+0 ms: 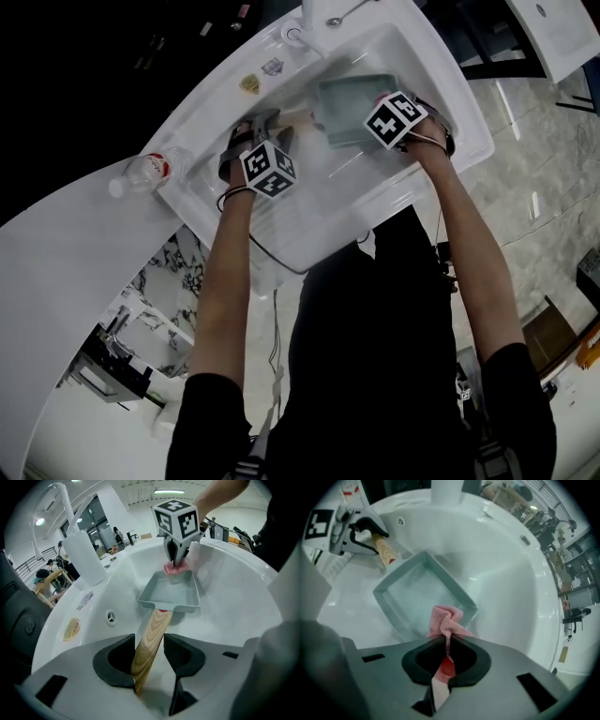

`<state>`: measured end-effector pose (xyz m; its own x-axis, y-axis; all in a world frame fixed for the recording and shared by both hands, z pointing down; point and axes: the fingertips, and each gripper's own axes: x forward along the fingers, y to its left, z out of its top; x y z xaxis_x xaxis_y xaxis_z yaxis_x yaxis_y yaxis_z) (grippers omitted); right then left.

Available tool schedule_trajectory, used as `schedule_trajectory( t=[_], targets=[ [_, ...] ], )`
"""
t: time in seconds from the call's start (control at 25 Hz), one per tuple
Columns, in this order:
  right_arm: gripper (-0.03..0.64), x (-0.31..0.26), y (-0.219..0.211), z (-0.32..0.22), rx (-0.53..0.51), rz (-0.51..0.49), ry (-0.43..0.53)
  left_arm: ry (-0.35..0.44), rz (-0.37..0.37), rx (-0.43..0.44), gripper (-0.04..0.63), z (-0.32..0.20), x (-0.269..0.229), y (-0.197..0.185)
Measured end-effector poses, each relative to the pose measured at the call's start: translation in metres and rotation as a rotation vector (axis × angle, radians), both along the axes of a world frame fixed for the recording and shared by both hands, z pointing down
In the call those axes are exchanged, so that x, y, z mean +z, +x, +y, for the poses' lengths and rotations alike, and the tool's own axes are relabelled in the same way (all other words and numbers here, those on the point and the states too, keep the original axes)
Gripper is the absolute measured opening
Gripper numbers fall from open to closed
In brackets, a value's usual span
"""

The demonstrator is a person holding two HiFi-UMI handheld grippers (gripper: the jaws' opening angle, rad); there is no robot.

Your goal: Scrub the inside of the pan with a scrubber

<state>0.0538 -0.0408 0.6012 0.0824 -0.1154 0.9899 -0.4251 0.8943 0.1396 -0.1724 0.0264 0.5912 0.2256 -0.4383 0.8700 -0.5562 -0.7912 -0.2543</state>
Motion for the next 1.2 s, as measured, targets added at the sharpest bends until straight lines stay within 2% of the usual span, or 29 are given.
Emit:
schedule_trajectory(
  t=[0.12, 0.2, 0.36, 0.48, 0.68, 0.84, 1.0, 1.08, 1.2],
  targets=[
    [0.038, -0.036, -0.003, -0.009, 0.041, -0.125, 0.066, -0.004, 0.004, -0.001, 0.187, 0.0, 0.0, 0.002],
    [0.038, -0.062, -0.009, -0.013, 0.077, -0.244, 0.094, -0.011, 0.014, -0.006, 0.187, 0.0, 0.0, 0.002],
    [0.038, -0.112, -0.021, -0.013, 0.153, -0.496, 0.108, -0.022, 0.047, -0.037, 0.189, 0.0, -0.005, 0.003],
    [0.038, -0.141, -0.02, -0.009, 0.186, -0.612, 0.108, 0.006, 0.062, -0.069, 0.189, 0.0, -0.017, 0.008],
    [0.038, -0.173, -0.008, 0.0, 0.113, -0.676, 0.149, 0.074, 0.063, -0.094, 0.187, 0.001, -0.054, 0.028],
    [0.038, -0.204, -0.005, 0.008, 0.017, -0.731, 0.169, 0.132, 0.099, -0.155, 0.169, 0.009, -0.094, 0.05],
    [0.038, -0.222, 0.014, 0.027, -0.049, -0.771, 0.149, 0.198, 0.147, -0.23, 0.117, 0.028, -0.132, 0.082],
    [0.038, -0.232, 0.018, 0.036, -0.096, -0.83, 0.134, 0.236, 0.17, -0.265, 0.089, 0.036, -0.148, 0.096],
    [0.038, -0.258, 0.017, 0.051, -0.18, -0.975, 0.131, 0.298, 0.204, -0.346, 0.074, 0.049, -0.179, 0.107]
  ],
)
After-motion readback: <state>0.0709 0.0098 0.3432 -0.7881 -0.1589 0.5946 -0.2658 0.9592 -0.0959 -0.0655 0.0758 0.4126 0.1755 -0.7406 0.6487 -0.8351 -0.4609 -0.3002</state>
